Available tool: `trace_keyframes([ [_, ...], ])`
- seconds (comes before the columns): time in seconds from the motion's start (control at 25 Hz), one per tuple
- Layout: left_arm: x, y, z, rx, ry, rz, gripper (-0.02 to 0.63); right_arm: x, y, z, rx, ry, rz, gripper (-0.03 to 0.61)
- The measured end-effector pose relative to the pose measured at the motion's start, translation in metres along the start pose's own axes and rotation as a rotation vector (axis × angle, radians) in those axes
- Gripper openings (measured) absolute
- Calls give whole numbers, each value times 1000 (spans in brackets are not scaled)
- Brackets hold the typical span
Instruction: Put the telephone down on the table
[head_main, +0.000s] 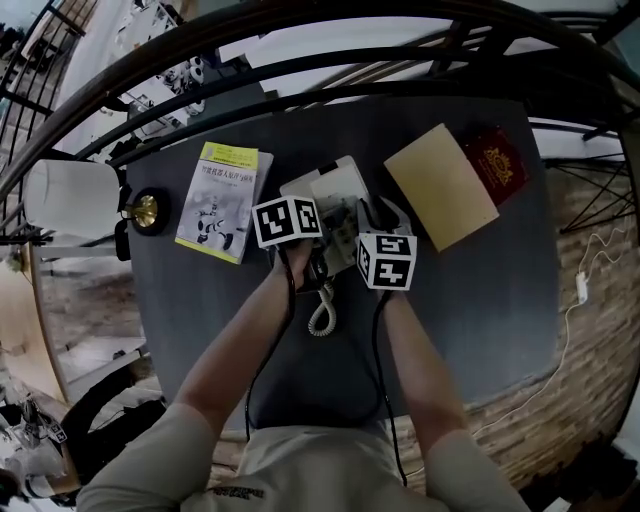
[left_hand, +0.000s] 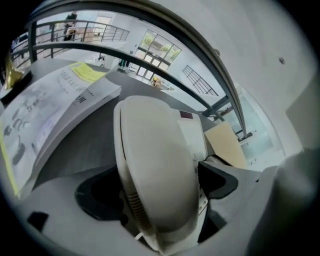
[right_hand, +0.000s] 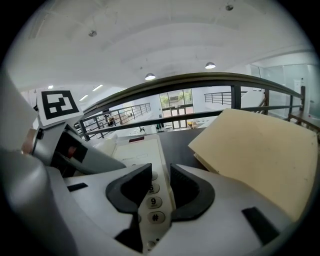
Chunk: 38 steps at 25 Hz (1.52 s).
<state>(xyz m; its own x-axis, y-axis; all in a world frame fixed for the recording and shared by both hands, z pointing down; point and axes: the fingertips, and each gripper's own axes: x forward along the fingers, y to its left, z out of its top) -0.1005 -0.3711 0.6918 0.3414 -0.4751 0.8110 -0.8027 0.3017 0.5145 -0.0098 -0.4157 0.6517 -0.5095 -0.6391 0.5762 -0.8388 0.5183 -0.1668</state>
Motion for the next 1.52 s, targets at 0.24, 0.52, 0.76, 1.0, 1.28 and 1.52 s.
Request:
trace_keyframes([
  [0.24, -8, 6, -13, 36, 2, 27, 479, -1, -4, 1, 43, -5, 8, 118],
  [0.52, -42, 5, -14, 31, -46, 30, 479, -23, -24, 8, 111, -22, -19, 80],
  [0.76, -96, -20, -5, 132, -106, 11, 477, -73, -11, 57, 42, -116, -23, 43],
  [1.0, -179, -59, 10, 239, -286, -67, 457, -135, 23, 107, -9, -222, 22, 31],
  [1.28, -290, -112, 3, 387, -458, -154, 439, -216, 72, 155, -73, -354, 47, 25],
  [1.52, -390, -134, 3, 476, -707, -127, 229, -298, 116, 196, -152, -498, 92, 25],
])
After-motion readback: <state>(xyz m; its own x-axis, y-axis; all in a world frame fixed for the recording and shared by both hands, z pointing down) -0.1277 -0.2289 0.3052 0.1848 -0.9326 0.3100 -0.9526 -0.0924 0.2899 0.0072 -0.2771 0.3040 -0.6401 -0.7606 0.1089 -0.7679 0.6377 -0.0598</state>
